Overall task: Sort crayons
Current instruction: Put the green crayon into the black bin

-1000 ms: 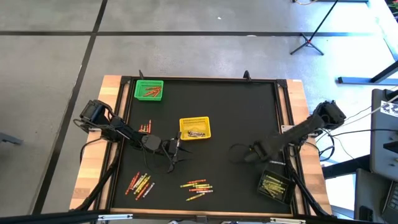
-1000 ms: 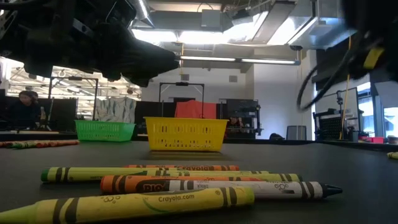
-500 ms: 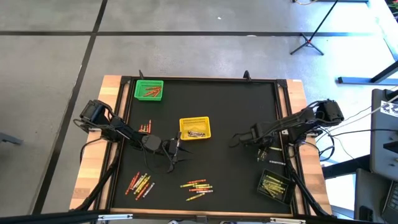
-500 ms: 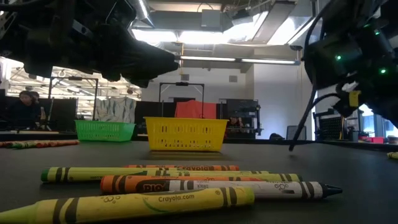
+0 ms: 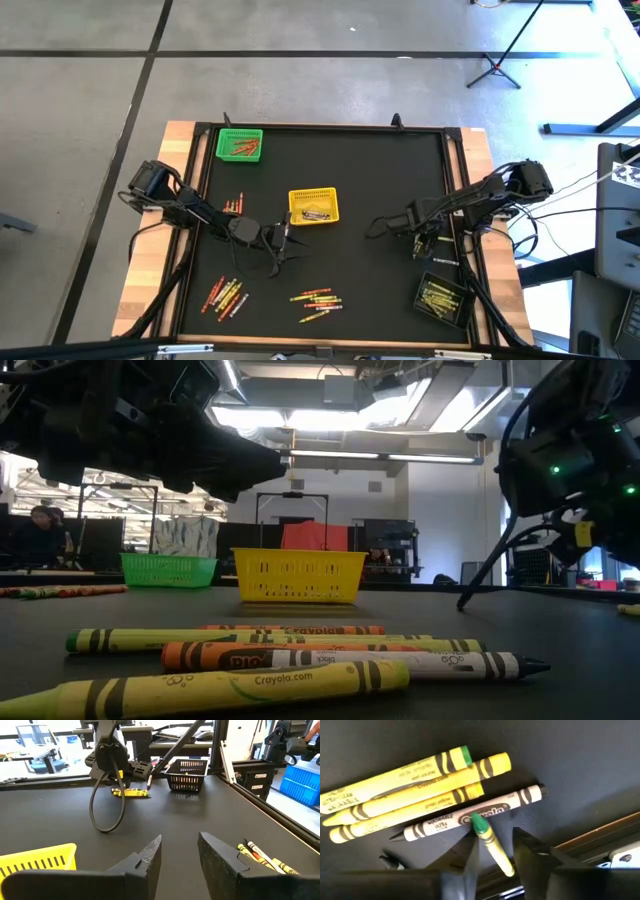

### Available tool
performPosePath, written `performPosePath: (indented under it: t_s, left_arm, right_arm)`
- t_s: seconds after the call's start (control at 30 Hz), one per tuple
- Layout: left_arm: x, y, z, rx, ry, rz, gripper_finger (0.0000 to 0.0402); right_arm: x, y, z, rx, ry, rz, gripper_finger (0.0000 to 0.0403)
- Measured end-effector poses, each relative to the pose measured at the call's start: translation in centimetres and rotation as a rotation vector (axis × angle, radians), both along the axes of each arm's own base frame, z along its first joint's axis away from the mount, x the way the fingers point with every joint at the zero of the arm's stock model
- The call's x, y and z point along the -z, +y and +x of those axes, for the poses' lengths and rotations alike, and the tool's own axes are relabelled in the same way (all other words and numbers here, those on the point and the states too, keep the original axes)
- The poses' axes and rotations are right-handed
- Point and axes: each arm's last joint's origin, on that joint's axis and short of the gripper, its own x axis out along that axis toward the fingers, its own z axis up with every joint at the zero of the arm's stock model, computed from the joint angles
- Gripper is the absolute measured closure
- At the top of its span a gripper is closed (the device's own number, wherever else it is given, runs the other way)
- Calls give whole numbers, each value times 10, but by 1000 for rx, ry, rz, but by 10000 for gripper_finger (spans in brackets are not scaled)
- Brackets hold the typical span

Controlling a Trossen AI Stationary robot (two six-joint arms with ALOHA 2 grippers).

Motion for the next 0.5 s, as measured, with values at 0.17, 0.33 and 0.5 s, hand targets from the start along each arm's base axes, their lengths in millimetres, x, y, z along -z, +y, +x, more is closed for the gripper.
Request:
performPosePath:
  t_s: [0.17,0.33,0.5]
  left_arm:
    - [0,0,0,0,-1,0,287]
    - [0,0,0,0,-1,0,287]
    - [0,0,0,0,-2,0,287]
  right_arm:
    - [0,0,0,-9,-4,-10,350]
    - [-1,0,1,-13,-4,-18,391]
    - [-14,2,12,-12,-28,-17,383]
